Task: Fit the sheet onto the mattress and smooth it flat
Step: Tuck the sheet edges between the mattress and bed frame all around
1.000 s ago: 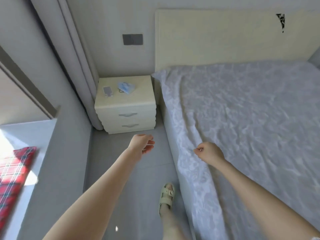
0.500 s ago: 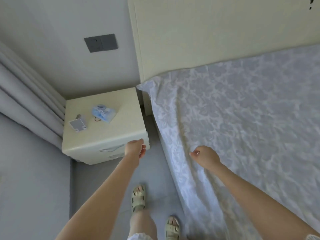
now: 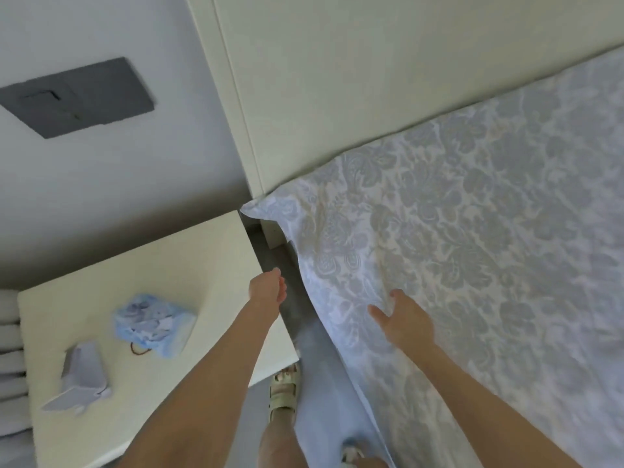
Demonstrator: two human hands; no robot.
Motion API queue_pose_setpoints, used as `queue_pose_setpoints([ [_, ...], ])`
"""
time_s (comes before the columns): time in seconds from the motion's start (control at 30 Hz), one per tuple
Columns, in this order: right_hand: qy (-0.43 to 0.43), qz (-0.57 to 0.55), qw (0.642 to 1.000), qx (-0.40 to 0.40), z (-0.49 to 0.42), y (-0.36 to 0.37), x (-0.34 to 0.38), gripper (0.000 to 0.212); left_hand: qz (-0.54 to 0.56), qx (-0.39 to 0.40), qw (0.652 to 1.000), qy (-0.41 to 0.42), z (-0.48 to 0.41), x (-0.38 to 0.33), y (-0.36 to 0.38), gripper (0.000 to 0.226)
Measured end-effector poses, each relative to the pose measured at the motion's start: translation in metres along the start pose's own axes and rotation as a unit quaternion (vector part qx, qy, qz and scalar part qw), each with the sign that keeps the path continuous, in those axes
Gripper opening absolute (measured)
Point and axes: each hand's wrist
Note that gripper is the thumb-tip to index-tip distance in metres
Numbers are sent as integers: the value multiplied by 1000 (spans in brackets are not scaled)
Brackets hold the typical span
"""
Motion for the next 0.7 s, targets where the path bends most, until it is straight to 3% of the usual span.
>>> queue_pose_setpoints([
  [0.17,35,74,995,-51,-60,21,32,75,-64,111,990,-54,-75,-1,49,37],
  [0.3,60,80,994,-55,-85,38,21,30,-30,138,989,-49,-100,12,62,38],
  [0.53,7,55,995,-87,-80,23,14,35,-56,-2,987,153,-52,-23,24,34],
  [0.63,-11,49,995,-89,-75,12,18,39,-152,-68,919,358,3,-59,3,35],
  [0.7,-21,60,995,-82,-74,11,21,37,-146,-140,881,428,10,-84,-7,36],
])
Point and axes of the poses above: each hand's wrist, its own z-axis away from the middle knuckle, its own y-axis out of the palm, x = y × z, and after that the axes turned 4 degrees about y, right-handed
